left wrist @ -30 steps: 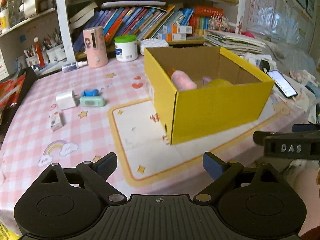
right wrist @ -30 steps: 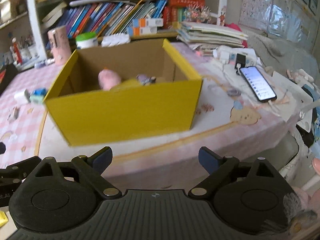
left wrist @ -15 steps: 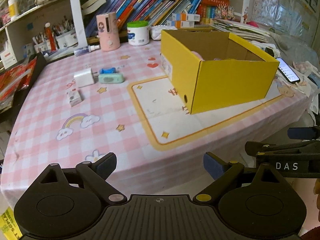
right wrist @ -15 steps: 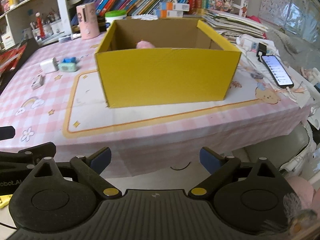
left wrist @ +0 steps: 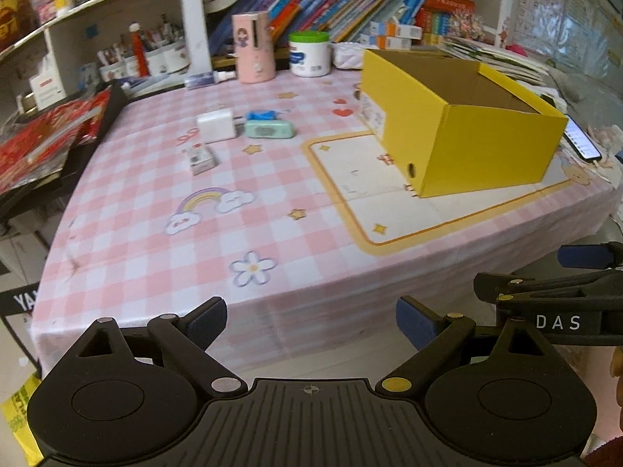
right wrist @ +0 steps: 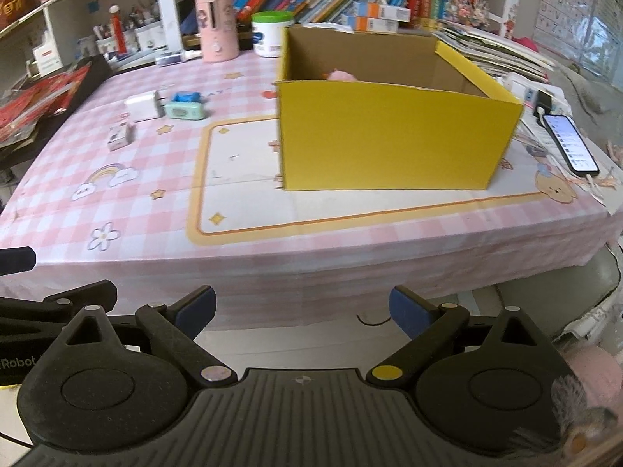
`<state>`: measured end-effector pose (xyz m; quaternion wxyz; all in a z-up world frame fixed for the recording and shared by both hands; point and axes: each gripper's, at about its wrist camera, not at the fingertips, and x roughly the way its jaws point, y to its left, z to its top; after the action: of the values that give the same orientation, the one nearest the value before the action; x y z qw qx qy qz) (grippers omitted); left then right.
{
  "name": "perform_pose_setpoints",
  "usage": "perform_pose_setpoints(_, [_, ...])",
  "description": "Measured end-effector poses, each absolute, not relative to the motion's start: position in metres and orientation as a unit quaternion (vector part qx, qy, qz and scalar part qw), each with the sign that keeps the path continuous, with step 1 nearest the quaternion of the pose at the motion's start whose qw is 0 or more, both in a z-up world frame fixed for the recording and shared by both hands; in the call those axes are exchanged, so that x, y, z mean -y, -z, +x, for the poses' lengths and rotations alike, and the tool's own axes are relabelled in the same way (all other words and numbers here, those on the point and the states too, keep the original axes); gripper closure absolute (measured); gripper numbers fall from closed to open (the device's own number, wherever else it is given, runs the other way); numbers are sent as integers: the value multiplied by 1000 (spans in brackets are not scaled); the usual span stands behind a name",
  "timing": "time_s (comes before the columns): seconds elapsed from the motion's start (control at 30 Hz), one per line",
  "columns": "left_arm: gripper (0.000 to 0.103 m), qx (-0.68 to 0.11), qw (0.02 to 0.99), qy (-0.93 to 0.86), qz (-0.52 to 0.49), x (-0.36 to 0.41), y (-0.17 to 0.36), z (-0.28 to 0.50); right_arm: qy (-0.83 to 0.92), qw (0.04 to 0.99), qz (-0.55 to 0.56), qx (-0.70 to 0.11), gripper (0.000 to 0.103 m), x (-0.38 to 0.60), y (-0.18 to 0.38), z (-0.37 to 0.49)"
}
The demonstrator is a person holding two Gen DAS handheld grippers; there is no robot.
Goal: Organize objects
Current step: 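Move both tools back from the box toward the small items on the table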
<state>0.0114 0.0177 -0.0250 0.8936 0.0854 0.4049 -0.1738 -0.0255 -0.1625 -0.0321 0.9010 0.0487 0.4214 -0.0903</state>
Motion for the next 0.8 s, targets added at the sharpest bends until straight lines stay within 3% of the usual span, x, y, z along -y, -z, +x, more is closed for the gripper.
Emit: perform_pose_setpoints(0.8, [8, -382, 920, 78, 45, -94, 14, 26, -5, 917, -6, -400, 5, 83, 22, 22])
